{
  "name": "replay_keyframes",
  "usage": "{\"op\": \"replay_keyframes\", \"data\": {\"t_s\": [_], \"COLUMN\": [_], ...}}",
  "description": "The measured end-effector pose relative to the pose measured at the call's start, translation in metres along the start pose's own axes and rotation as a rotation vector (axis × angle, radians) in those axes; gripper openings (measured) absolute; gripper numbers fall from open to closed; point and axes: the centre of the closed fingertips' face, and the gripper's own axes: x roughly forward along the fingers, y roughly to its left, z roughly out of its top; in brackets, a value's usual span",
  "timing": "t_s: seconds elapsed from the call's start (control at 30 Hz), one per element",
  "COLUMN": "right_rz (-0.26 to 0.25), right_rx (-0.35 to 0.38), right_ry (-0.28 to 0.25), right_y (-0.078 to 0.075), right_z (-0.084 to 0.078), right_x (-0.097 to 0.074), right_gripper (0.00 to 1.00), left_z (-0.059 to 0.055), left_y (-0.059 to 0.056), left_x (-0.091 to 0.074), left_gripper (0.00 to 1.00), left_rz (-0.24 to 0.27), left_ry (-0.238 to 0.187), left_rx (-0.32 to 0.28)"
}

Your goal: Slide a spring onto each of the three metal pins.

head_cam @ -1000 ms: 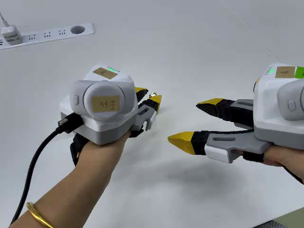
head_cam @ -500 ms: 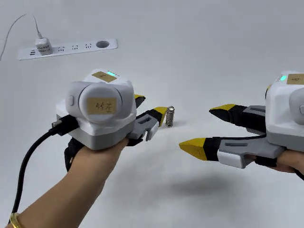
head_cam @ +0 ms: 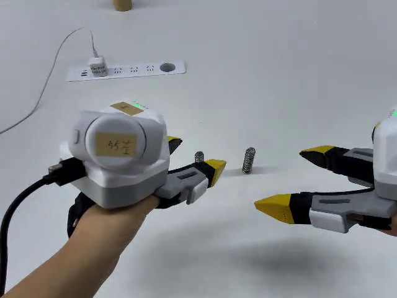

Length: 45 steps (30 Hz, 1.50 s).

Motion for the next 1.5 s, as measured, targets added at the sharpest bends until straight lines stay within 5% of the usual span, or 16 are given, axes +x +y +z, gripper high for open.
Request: {"op": "replay_keyframes", "data": {"t_s": [0.57,1.13,1.5], "right_rz": [0.017,0.027,0.026], "right_rx": [0.002,0.008,0.021], "right_ry": [-0.017,-0.005,0.011], "right_y": [0.010,0.016,0.018], "right_z": [0.005,0.001,-0.005], "right_x": [-0.007,-0.009,-0.010], "right_gripper": [0.84,0.92,0.99], "left_z": [-0.014,-0.038,-0.044], "left_y": [0.017,0.024,0.025], "left_x": [-0.052,-0.070,-0.076], "left_gripper": [0.66,0.84,0.97], "left_rz": [0.062,0.074,0.073], "left_ry": [-0.007,0.013,0.028], "left_rx": [-0.074,-0.110,-0.112]}}
